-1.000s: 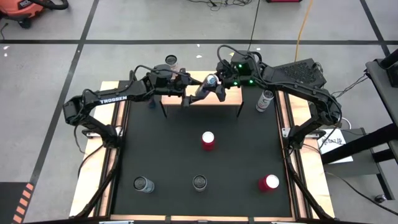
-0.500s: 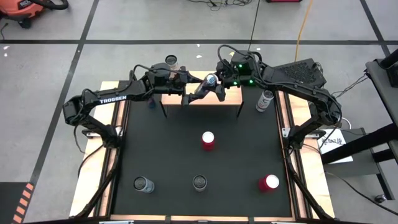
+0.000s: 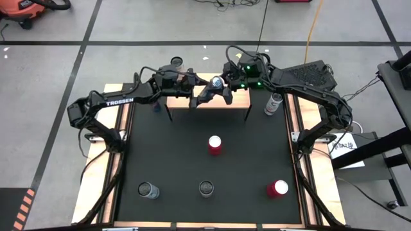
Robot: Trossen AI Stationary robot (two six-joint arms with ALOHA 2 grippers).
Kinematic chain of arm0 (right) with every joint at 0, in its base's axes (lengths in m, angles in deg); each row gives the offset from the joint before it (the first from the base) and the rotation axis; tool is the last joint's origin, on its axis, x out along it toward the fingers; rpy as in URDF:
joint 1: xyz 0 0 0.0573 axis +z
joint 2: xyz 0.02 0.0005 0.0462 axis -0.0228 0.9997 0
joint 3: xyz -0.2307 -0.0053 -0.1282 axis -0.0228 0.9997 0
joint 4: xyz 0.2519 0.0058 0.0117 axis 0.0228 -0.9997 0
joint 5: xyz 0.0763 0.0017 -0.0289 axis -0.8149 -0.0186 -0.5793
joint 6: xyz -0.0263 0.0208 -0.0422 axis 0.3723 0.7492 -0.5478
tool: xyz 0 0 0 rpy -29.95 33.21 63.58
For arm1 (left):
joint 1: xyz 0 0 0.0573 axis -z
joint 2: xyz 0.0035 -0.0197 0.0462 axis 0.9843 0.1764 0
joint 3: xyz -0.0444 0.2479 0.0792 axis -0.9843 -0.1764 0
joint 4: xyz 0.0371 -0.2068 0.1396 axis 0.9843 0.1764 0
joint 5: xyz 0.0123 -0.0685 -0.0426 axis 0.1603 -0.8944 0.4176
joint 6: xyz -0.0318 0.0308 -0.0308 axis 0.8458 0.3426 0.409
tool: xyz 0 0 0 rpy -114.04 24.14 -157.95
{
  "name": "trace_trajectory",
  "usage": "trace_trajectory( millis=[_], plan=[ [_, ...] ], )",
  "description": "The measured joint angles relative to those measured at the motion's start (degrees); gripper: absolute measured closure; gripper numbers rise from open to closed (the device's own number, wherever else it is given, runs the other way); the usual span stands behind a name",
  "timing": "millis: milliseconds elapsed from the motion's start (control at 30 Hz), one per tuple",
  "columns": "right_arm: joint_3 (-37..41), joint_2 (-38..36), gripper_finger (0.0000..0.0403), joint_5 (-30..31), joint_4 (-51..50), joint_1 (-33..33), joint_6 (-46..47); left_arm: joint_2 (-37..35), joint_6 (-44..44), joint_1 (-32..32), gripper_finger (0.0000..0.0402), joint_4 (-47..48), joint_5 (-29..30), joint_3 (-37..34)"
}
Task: Place canned beverage on shelf
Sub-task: Put the right blue soda can on the shelf
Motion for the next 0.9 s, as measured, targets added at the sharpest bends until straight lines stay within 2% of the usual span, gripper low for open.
trace_trajectory(
  millis=[133, 400, 500, 733, 900],
  plan=[
    [0.0, 0.02, 0.0202, 0.07, -0.03, 0.0, 0.0, -0.01, -0.09, -0.02, 0.0086, -0.29, -0.05, 0.0],
    [0.0, 0.02, 0.0201, 0.15, -0.02, -0.04, 0.0, -0.01, -1.07, 0.01, 0.016, 0.39, -0.04, 0.0],
    [0.0, 0.02, 0.0188, 0.2, -0.05, -0.04, 0.02, -0.01, -1.08, 0.01, 0.0176, 0.46, -0.03, 0.0],
    [0.0, 0.02, 0.014, 0.2, 0.05, -0.04, 0.02, -0.01, -1.4, 0.03, 0.0179, 0.4, -0.05, 0.0],
    [0.0, 0.02, 0.012, 0.2, 0.19, -0.02, 0.08, -0.01, -1.49, -0.02, 0.0179, 0.96, -0.01, -0.02]
  ],
)
